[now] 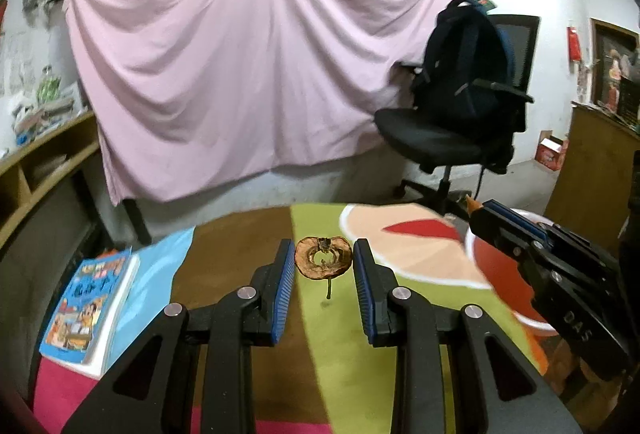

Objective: Collect trash
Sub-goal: 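Lift both held items and carry them over the orange bucket, then open both grippers over the bucket to drop the slice and nut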

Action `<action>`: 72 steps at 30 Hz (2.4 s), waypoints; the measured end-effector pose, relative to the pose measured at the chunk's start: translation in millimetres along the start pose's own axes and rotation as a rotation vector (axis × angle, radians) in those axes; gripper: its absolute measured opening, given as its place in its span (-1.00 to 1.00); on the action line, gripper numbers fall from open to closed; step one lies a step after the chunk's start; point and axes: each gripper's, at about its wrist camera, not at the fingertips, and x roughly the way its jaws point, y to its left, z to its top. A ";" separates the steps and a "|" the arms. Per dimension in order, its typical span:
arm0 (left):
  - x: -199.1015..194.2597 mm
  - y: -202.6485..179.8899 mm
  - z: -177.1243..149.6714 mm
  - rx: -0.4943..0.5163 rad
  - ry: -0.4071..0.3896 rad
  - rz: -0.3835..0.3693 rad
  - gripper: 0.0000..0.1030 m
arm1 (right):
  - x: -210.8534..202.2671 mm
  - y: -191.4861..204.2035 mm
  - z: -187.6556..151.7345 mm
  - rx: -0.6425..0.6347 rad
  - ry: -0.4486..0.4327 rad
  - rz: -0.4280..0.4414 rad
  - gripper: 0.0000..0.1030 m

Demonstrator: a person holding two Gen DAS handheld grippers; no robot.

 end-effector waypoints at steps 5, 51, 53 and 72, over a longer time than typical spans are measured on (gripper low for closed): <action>-7.9 -22.5 7.8 0.031 -0.039 -0.038 -0.51 | -21.4 -23.0 8.2 0.043 -0.060 -0.043 -0.20; 41.0 -186.3 22.7 0.098 0.025 -0.358 -0.51 | -139.6 -161.8 -6.9 0.256 -0.087 -0.378 -0.20; 45.4 -185.9 23.3 0.086 0.037 -0.363 -0.51 | -139.4 -162.9 -7.3 0.261 -0.084 -0.381 -0.20; 64.0 -183.4 20.9 0.027 0.104 -0.397 -0.33 | -137.7 -169.7 -12.6 0.298 -0.048 -0.399 -0.18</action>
